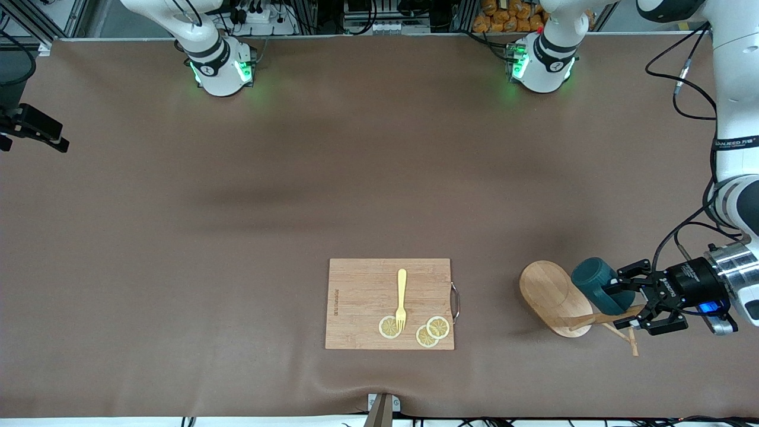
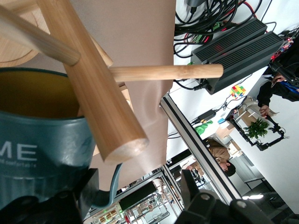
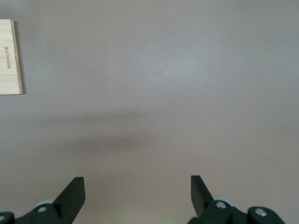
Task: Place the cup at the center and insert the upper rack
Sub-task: 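Hook the mug handle onto a mug-tree peg with the left gripper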
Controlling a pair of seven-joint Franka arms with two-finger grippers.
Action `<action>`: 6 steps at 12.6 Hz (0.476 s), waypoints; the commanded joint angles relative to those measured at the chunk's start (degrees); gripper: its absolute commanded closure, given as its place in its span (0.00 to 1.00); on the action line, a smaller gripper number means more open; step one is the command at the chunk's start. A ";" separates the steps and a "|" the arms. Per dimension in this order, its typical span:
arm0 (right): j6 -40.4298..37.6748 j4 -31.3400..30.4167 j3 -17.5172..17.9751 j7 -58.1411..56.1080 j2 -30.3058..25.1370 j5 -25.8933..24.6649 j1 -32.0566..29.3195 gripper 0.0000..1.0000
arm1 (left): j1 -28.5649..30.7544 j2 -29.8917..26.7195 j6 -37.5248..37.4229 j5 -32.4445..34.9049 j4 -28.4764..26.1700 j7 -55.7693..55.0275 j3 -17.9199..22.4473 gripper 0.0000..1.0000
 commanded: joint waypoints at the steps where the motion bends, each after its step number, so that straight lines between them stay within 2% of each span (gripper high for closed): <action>1: -0.81 1.20 -0.19 0.46 0.38 -0.54 0.34 0.00 | 0.06 0.53 0.05 -0.80 1.21 1.52 -0.15 0.21; 6: -0.81 1.20 -0.19 0.46 0.38 -0.54 0.34 0.00 | -0.03 0.61 1.64 -0.80 2.00 3.63 -0.15 0.21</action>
